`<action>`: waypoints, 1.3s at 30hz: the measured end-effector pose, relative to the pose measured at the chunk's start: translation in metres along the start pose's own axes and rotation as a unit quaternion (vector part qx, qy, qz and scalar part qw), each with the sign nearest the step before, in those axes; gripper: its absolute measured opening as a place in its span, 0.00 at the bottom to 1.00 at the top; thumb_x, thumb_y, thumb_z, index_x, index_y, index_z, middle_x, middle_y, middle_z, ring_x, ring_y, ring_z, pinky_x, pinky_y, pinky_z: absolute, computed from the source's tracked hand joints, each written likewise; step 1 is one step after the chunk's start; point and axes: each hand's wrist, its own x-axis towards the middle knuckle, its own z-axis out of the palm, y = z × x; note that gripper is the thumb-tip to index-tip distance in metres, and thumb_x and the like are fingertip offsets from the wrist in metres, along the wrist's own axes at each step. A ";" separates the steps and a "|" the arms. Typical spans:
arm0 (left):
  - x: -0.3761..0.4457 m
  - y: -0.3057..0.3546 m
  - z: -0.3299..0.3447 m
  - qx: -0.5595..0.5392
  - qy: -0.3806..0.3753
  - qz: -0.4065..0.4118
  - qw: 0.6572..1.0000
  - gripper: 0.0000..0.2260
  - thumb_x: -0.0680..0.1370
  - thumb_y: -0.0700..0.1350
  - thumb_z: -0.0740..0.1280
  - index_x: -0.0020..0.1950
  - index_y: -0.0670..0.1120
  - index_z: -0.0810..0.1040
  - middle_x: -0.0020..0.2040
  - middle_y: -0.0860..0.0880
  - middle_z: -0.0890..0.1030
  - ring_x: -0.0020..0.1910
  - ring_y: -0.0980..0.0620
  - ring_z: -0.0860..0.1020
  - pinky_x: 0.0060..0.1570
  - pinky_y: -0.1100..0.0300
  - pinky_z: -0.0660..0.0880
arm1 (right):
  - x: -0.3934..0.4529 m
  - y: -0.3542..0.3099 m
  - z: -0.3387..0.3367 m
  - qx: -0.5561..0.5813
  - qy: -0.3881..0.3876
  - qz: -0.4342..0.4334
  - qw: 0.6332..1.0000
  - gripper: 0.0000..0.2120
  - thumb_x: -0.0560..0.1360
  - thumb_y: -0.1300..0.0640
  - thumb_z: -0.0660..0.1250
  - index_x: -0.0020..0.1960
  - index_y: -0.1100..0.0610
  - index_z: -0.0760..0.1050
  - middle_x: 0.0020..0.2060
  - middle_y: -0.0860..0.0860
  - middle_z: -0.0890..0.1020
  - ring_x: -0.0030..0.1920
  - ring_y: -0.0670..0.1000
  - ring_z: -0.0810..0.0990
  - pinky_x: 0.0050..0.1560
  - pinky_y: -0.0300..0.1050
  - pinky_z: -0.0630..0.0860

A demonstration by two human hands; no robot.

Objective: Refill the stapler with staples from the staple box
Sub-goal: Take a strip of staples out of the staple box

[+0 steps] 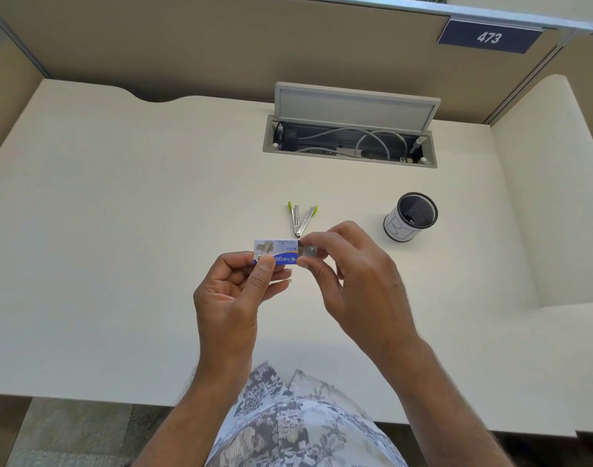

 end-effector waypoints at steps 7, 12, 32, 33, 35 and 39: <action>0.000 0.000 0.000 0.004 0.002 0.009 1.000 0.09 0.75 0.44 0.74 0.50 0.41 0.80 0.46 0.41 0.89 0.42 0.44 0.89 0.43 0.57 0.84 | -0.002 0.004 0.002 0.016 0.012 0.024 1.000 0.05 0.80 0.55 0.70 0.54 0.54 0.84 0.43 0.48 0.80 0.32 0.39 0.67 0.36 0.38 0.69; -0.001 -0.001 0.001 0.013 0.000 0.018 1.000 0.05 0.76 0.43 0.74 0.49 0.44 0.81 0.45 0.41 0.89 0.42 0.44 0.89 0.43 0.57 0.85 | 0.001 0.004 0.004 0.049 0.025 0.069 0.996 0.05 0.76 0.53 0.76 0.49 0.55 0.85 0.42 0.47 0.83 0.31 0.33 0.68 0.39 0.36 0.67; 0.002 -0.007 0.002 0.009 0.008 -0.004 1.000 0.08 0.74 0.44 0.74 0.49 0.42 0.80 0.45 0.41 0.89 0.42 0.44 0.89 0.43 0.57 0.85 | -0.001 0.007 0.014 0.125 0.048 0.214 0.968 0.05 0.75 0.56 0.72 0.48 0.50 0.86 0.37 0.42 0.83 0.26 0.45 0.76 0.35 0.36 0.72; 0.002 -0.008 0.002 0.008 0.008 -0.008 1.000 0.08 0.74 0.44 0.74 0.49 0.42 0.80 0.45 0.41 0.89 0.42 0.44 0.89 0.43 0.57 0.85 | -0.002 0.007 0.015 0.129 0.051 0.215 0.967 0.05 0.75 0.56 0.72 0.48 0.50 0.86 0.36 0.41 0.83 0.26 0.45 0.76 0.34 0.35 0.71; 0.002 -0.008 0.003 0.003 0.006 -0.017 1.000 0.10 0.74 0.44 0.74 0.50 0.40 0.80 0.45 0.41 0.89 0.42 0.44 0.89 0.43 0.57 0.85 | -0.003 0.006 0.015 0.139 0.051 0.217 0.965 0.04 0.75 0.56 0.72 0.47 0.49 0.85 0.33 0.40 0.81 0.25 0.44 0.75 0.33 0.31 0.68; 0.002 -0.009 0.003 0.001 0.001 -0.030 1.000 0.10 0.74 0.44 0.73 0.50 0.39 0.79 0.44 0.40 0.89 0.42 0.44 0.89 0.44 0.56 0.85 | -0.002 0.001 0.014 0.145 0.060 0.194 0.968 0.04 0.75 0.58 0.73 0.45 0.49 0.84 0.35 0.40 0.83 0.27 0.46 0.76 0.32 0.29 0.69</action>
